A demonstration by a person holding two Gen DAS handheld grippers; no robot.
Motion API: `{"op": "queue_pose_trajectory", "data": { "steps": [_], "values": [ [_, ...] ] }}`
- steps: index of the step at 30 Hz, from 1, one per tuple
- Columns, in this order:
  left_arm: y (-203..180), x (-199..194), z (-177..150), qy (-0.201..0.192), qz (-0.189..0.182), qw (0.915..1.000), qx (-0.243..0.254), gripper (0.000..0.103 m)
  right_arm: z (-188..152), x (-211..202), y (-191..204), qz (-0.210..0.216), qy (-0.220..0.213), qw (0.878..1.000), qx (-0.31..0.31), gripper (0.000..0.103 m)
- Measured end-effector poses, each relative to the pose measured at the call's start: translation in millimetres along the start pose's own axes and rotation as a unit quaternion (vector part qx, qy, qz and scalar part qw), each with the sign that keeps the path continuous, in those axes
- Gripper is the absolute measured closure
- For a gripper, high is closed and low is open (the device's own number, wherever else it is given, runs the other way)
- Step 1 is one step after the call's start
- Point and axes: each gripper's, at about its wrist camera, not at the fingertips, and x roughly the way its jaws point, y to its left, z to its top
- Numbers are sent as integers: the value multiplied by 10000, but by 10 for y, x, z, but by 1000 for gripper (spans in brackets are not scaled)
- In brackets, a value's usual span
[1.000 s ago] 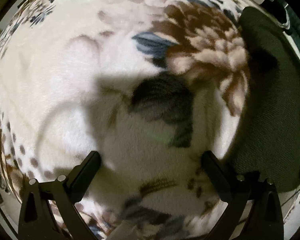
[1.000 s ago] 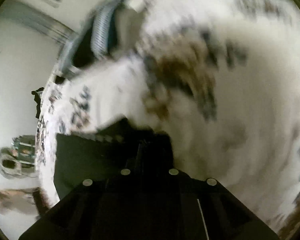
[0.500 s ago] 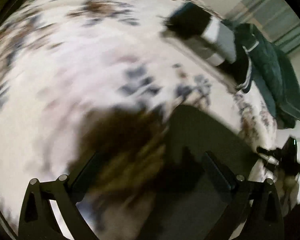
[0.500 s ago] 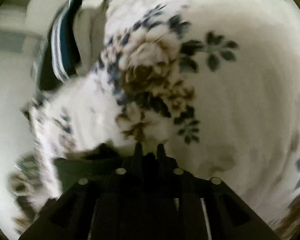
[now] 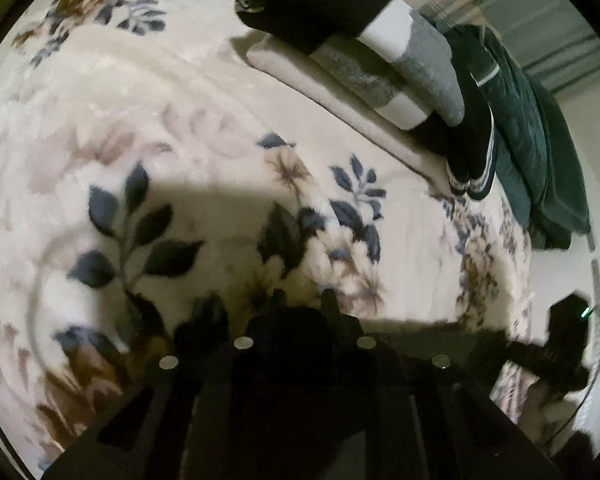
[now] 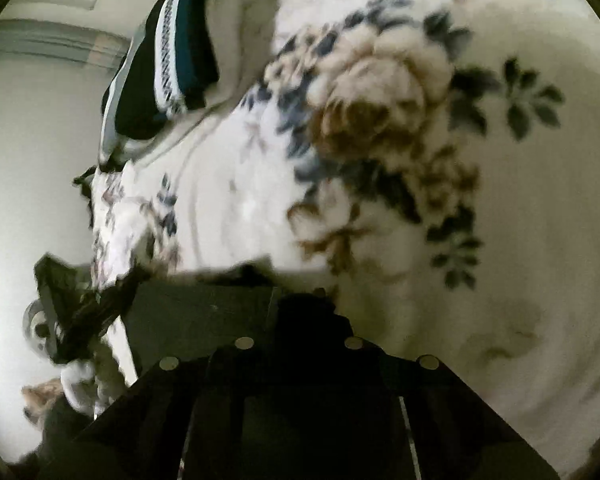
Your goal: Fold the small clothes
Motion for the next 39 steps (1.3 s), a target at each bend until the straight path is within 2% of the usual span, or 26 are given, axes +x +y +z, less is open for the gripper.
{"op": "queue_pose_trajectory", "data": {
  "steps": [3, 7, 8, 9, 10, 12, 13, 16, 18, 20, 23, 24, 25, 27, 30, 33, 39],
  "values": [
    [-7, 121, 42, 75, 36, 10000, 15, 89, 156, 25, 98, -397, -216, 9989, -117, 96],
    [-26, 192, 74, 315, 170, 9993, -46, 83, 309, 265, 23, -548, 479, 9973, -58, 94],
    [-41, 133, 67, 384, 209, 9990, -42, 81, 279, 228, -8, -502, 639, 9967, 45, 86],
    [-65, 70, 50, 372, 329, 9988, 32, 74, 213, 130, -60, -499, 692, 9961, 208, 66],
    [-72, -13, 17, 301, 468, 9984, 118, 62, 122, -4, -128, -424, 686, 9960, 377, 50],
    [-54, -273, -130, 14, 799, 9965, 230, 43, -142, -313, -275, -215, 697, 9948, 709, 47],
    [-23, -399, -229, -142, 926, 9954, 207, 39, -300, -454, -329, -160, 718, 9939, 828, 47],
    [96, -610, -547, -187, 1492, 9885, 161, 37, -840, -773, -501, -53, 756, 9880, 1343, 47],
    [226, -681, -879, -10, 1854, 9826, 72, 37, -1216, -856, -595, 91, 823, 9794, 1843, 47],
    [386, -689, -1245, 235, 2123, 9769, -56, 37, -1506, -808, -597, 132, 935, 9735, 2082, 47],
    [628, -593, -1664, 650, 2328, 9699, -295, 37, -1778, -539, -540, 97, 1151, 9678, 2236, 47],
    [668, -579, -1749, 641, 2287, 9709, -301, 28, -1833, -480, -515, 93, 1181, 9681, 2206, 47],
    [671, -569, -1800, 584, 2244, 9726, -199, 21, -1873, -442, -469, -35, 1120, 9699, 2162, 60],
    [629, -520, -1826, 601, 2319, 9709, 37, 15, -1931, -458, -426, -289, 949, 9709, 2180, 96],
    [608, -432, -1797, 723, 2432, 9672, 86, 8, -1992, -674, -371, -630, 594, 9728, 2149, 98],
    [650, -424, -1778, 718, 2279, 9710, -48, 2, -2029, -867, -355, -923, 490, 9728, 2065, 101],
    [687, -410, -1758, 775, 2195, 9725, -35, 0, -2110, -800, -552, -1363, 827, 9688, 1898, 101]
  ]
}}
